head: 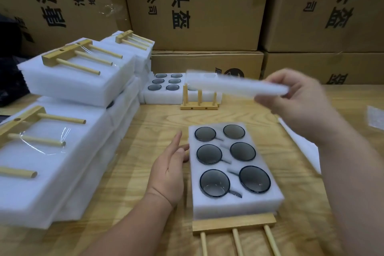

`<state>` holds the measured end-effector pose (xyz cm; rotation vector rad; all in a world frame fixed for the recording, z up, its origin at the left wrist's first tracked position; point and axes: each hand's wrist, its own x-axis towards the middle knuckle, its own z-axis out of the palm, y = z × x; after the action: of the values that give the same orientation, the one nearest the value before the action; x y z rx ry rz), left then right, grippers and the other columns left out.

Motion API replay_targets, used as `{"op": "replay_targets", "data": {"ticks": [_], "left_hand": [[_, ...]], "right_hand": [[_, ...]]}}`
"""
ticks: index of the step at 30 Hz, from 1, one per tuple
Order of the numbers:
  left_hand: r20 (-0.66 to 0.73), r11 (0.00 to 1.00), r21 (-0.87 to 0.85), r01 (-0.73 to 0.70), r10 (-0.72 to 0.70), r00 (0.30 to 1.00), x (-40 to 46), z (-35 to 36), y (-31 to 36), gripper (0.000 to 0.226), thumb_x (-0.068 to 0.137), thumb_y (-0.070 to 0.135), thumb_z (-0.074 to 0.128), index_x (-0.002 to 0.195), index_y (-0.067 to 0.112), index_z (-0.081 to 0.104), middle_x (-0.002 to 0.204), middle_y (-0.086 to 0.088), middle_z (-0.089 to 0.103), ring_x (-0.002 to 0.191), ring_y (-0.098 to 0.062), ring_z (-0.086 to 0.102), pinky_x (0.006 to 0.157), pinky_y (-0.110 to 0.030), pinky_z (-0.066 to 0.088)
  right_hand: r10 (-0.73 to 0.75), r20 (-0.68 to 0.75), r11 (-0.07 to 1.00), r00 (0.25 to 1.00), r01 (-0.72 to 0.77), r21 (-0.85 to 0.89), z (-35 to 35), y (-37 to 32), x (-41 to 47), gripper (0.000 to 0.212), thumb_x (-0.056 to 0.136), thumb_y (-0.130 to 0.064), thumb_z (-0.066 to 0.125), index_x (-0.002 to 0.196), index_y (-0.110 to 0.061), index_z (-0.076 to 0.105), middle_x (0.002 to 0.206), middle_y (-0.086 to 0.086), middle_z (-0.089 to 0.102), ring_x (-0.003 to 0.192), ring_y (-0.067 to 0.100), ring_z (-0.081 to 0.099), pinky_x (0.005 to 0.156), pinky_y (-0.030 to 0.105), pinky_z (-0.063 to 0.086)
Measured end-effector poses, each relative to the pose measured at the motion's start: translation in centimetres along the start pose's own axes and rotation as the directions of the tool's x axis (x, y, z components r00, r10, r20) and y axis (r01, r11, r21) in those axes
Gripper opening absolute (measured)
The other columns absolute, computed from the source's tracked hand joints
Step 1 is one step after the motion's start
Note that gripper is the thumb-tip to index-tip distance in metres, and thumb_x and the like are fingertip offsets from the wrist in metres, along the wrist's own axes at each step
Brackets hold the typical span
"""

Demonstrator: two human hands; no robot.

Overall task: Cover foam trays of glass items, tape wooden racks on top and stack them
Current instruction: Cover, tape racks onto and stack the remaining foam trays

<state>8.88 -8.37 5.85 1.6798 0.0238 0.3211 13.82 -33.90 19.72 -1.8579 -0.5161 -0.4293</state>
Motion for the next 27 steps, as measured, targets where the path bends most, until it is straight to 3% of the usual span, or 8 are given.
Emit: {"op": "replay_targets", "data": {"ticks": [4, 7, 8, 12, 15, 18, 21, 27], "left_hand": [[0.022, 0.997, 0.059, -0.051, 0.050, 0.998, -0.1, -0.1, 0.2, 0.083, 0.083, 0.065, 0.032, 0.152, 0.021, 0.044, 0.109, 0.042, 0.065, 0.112, 0.009, 0.062, 0.102, -0.020, 0.044], [0.031, 0.996, 0.086, -0.027, 0.025, 0.999, -0.1, -0.1, 0.4, 0.067, 0.084, 0.065, 0.037, 0.144, 0.039, 0.049, 0.124, 0.024, 0.069, 0.122, 0.000, 0.060, 0.108, -0.036, 0.045], [0.047, 0.993, 0.114, -0.029, 0.023, 0.999, -0.1, 0.0, 0.5, 0.058, 0.084, 0.063, 0.039, 0.138, 0.045, 0.052, 0.127, 0.023, 0.068, 0.124, 0.000, 0.058, 0.109, -0.039, 0.045], [0.078, 0.990, 0.143, -0.013, 0.001, 0.997, -0.1, 0.1, 0.6, 0.054, 0.077, 0.056, 0.050, 0.129, 0.048, 0.061, 0.118, 0.025, 0.070, 0.109, 0.002, 0.065, 0.099, -0.040, 0.052], [0.078, 0.991, 0.130, 0.005, -0.015, 0.997, -0.2, 0.1, 0.5, 0.053, 0.074, 0.054, 0.053, 0.125, 0.047, 0.063, 0.112, 0.021, 0.072, 0.098, -0.006, 0.070, 0.091, -0.044, 0.056], [0.049, 0.993, 0.118, 0.028, -0.034, 0.998, -0.1, 0.1, 0.4, 0.043, 0.071, 0.056, 0.052, 0.112, 0.050, 0.065, 0.111, 0.025, 0.068, 0.097, -0.007, 0.068, 0.092, -0.045, 0.055], [0.047, 0.996, 0.090, 0.030, -0.034, 0.998, -0.1, 0.2, 0.4, 0.044, 0.069, 0.057, 0.052, 0.111, 0.047, 0.062, 0.114, 0.025, 0.067, 0.100, -0.006, 0.067, 0.095, -0.044, 0.053], [0.071, 0.996, 0.086, 0.037, -0.043, 0.997, -0.3, 0.2, 0.6, 0.057, 0.068, 0.056, 0.053, 0.124, 0.051, 0.058, 0.122, 0.020, 0.067, 0.101, -0.004, 0.068, 0.095, -0.042, 0.055]], "right_hand": [[0.351, 0.463, 0.888, 0.814, -0.133, -0.440, -0.6, 1.0, -0.6, 0.018, 0.087, -0.019, 0.077, 0.085, -0.035, 0.069, 0.105, -0.027, 0.073, 0.099, 0.003, 0.070, 0.093, 0.041, 0.056], [0.496, 0.668, 0.862, 0.555, -0.221, -0.456, -2.2, 1.4, -0.7, 0.034, 0.092, -0.008, 0.065, 0.091, -0.040, 0.074, 0.120, -0.029, 0.068, 0.095, -0.003, 0.067, 0.083, 0.027, 0.052], [0.498, 0.686, 0.866, 0.531, -0.261, -0.427, -2.6, 1.5, -0.6, 0.040, 0.094, -0.003, 0.060, 0.093, -0.039, 0.076, 0.121, -0.025, 0.069, 0.094, -0.002, 0.068, 0.080, 0.027, 0.051], [0.465, 0.351, 0.860, 0.813, -0.319, -0.399, -0.8, 2.9, -0.3, 0.031, 0.095, -0.013, 0.057, 0.088, -0.034, 0.077, 0.090, -0.011, 0.074, 0.078, 0.005, 0.065, 0.072, 0.032, 0.053], [0.456, 0.025, 0.869, 0.890, -0.438, -0.232, 2.9, 4.5, 0.0, 0.023, 0.095, -0.043, 0.062, 0.117, -0.039, 0.064, 0.127, -0.011, 0.061, 0.101, 0.006, 0.058, 0.079, 0.033, 0.051], [0.483, 0.148, 0.863, 0.863, -0.440, -0.248, 4.9, 6.4, -0.6, 0.070, 0.089, -0.057, 0.066, 0.150, -0.040, 0.037, 0.148, -0.015, 0.039, 0.128, 0.004, 0.039, 0.098, 0.027, 0.038], [0.444, 0.267, 0.871, 0.855, -0.341, -0.353, 4.9, 7.2, -0.9, 0.071, 0.088, -0.052, 0.070, 0.150, -0.034, 0.040, 0.156, -0.017, 0.033, 0.136, 0.002, 0.034, 0.102, 0.021, 0.027], [0.469, 0.341, 0.857, 0.815, -0.327, -0.397, 4.5, 6.6, -0.8, 0.064, 0.087, -0.052, 0.070, 0.144, -0.036, 0.044, 0.150, -0.019, 0.031, 0.124, 0.002, 0.041, 0.087, 0.018, 0.038]]}}
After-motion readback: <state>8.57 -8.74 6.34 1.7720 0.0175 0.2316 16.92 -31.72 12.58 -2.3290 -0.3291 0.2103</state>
